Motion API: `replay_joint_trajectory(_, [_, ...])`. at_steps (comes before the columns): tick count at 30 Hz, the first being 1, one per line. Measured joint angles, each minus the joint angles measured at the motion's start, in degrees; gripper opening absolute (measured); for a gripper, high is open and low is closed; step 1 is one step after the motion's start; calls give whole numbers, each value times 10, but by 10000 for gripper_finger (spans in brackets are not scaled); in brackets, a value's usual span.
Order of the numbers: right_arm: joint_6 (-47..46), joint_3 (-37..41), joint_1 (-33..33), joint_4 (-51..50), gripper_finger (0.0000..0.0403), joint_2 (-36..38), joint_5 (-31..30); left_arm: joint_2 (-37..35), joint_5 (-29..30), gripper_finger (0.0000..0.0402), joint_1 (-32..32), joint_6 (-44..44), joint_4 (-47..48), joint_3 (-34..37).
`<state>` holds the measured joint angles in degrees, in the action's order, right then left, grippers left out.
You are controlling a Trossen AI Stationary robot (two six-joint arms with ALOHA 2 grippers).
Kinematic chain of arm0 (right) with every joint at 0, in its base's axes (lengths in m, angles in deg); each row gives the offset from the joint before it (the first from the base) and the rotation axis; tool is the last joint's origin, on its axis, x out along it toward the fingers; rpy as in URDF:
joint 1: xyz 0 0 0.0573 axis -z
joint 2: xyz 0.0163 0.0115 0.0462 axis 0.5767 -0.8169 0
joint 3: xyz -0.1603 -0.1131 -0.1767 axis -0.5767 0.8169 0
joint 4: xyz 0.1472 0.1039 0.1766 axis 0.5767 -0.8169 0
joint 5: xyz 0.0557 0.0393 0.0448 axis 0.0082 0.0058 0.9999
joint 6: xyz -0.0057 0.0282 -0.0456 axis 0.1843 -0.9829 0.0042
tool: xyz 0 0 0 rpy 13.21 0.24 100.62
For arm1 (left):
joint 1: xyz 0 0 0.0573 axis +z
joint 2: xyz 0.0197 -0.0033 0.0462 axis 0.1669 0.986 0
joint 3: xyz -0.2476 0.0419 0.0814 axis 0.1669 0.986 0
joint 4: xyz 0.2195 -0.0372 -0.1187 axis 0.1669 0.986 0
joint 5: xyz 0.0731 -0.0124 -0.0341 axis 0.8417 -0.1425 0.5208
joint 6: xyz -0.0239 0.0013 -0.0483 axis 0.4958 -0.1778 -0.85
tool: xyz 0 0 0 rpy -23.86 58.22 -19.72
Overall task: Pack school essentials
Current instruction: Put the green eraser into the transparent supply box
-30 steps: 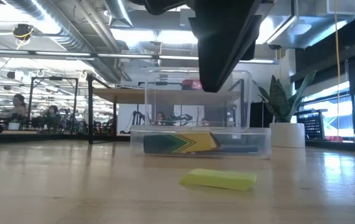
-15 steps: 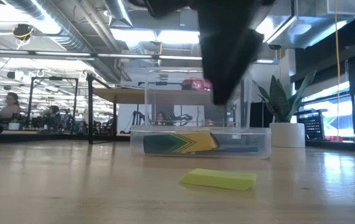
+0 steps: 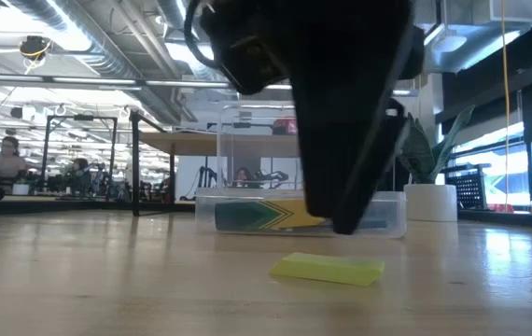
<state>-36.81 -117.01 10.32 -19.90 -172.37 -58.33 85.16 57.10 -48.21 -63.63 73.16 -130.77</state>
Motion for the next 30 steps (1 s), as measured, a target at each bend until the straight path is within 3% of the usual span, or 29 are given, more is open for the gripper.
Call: replay_joint_trajectory(30, [22,-1,-3,8,244,-31,-37,0,0,254,1,0,0,0])
